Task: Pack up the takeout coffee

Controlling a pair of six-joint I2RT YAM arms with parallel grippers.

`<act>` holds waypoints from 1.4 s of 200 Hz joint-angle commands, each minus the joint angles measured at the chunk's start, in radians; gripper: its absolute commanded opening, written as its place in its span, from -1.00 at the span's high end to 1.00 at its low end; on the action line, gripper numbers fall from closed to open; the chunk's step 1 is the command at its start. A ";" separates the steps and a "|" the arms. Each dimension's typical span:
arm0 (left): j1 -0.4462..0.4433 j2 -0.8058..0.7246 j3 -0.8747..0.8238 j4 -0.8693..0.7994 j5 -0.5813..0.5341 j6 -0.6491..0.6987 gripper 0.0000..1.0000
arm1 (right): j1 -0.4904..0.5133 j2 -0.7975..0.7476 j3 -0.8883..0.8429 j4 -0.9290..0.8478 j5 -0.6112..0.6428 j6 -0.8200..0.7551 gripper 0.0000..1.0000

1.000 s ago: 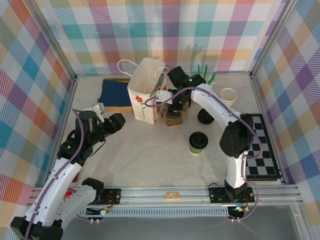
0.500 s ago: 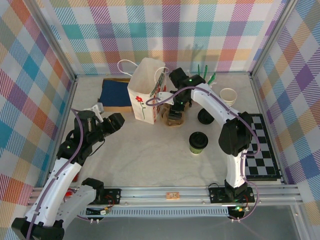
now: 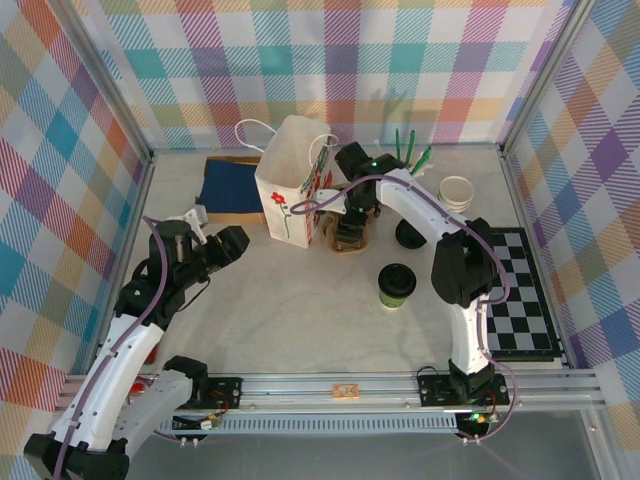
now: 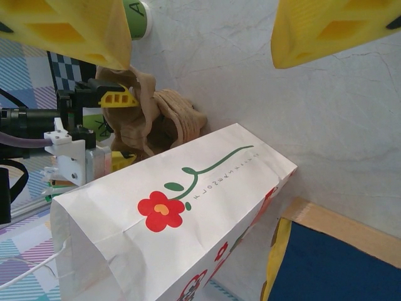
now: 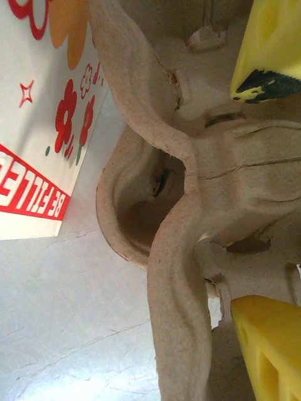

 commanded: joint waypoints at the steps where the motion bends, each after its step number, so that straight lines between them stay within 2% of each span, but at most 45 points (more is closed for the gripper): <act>1: 0.019 0.001 -0.014 0.003 0.020 0.013 -0.21 | -0.005 0.011 -0.019 0.014 0.009 -0.030 -0.58; 36: 0.020 0.000 -0.018 0.007 0.023 0.010 -0.20 | 0.000 0.019 -0.025 0.027 0.031 -0.032 -0.38; 51: 0.020 0.000 -0.019 0.008 0.023 0.010 -0.20 | 0.003 0.020 -0.025 0.032 0.039 -0.031 -0.35; 72: 0.022 -0.002 -0.018 0.006 0.021 0.010 -0.20 | 0.007 0.021 -0.023 0.038 0.043 -0.034 -0.15; 101: 0.023 -0.004 -0.017 0.005 0.020 0.011 -0.19 | 0.015 0.019 -0.027 0.038 0.051 -0.035 -0.07; 118: 0.023 -0.006 -0.016 0.003 0.020 0.010 -0.19 | 0.020 0.019 -0.033 0.041 0.056 -0.035 0.06; 159: 0.025 -0.011 -0.016 0.000 0.019 0.012 -0.18 | 0.032 0.019 -0.044 0.050 0.068 -0.038 0.08; 180: 0.025 -0.016 -0.015 -0.005 0.017 0.012 -0.17 | 0.034 0.021 -0.049 0.056 0.079 -0.037 0.24; 214: 0.025 -0.024 -0.015 -0.011 0.013 0.015 -0.17 | 0.044 -0.002 -0.058 0.058 0.083 -0.028 0.27; 250: 0.025 -0.027 0.011 -0.031 0.001 0.028 -0.17 | 0.055 -0.061 -0.081 0.086 0.084 -0.012 0.46; 280: 0.025 -0.027 0.037 -0.055 -0.013 0.046 -0.17 | 0.068 -0.126 -0.089 0.093 0.091 0.003 0.44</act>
